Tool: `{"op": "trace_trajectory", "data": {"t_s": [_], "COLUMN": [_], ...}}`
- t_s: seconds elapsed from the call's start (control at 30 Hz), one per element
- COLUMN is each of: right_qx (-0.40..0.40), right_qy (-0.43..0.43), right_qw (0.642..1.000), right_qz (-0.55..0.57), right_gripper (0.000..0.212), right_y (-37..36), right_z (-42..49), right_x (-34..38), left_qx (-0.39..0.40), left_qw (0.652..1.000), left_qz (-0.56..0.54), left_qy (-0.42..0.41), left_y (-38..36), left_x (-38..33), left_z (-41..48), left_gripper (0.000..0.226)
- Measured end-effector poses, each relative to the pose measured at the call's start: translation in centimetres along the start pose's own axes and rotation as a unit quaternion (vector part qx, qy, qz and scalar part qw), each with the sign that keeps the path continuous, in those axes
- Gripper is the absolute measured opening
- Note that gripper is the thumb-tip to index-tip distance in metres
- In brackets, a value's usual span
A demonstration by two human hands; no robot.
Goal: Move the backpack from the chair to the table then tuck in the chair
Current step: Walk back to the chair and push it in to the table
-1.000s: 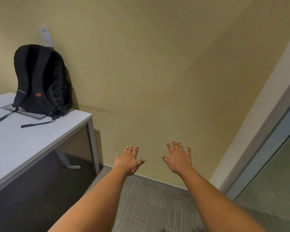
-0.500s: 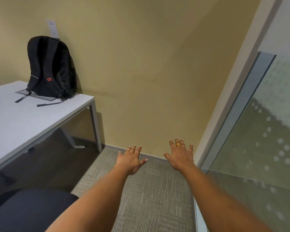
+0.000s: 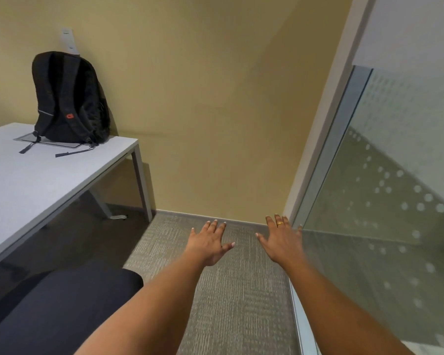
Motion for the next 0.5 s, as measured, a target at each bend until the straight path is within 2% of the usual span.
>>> {"op": "trace_trajectory", "data": {"t_s": [0.33, 0.5], "right_qx": [0.014, 0.011], "right_qy": [-0.054, -0.070], "right_qw": [0.998, 0.997], "right_qz": [-0.005, -0.006], "right_gripper": [0.066, 0.065], "right_y": [0.1, 1.6], "right_z": [-14.2, -20.0], "right_x": [3.5, 4.8], "left_qx": [0.044, 0.032], "left_qw": [0.998, 0.998], "left_qz": [0.006, 0.014], "left_qy": [-0.038, -0.060], "left_y": [-4.8, -4.6], "left_x": [0.6, -0.4], "left_z": [-11.9, -16.5], "left_gripper": [0.072, 0.072]}}
Point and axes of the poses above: each hand's wrist, its own z-axis towards the middle knuckle, its own y-axis out of the back of the hand, x = y × z, the point moved 6 cm from there along z, towards the middle knuckle, and after that the axes turned 6 degrees about -x, right-handed, at the moved point
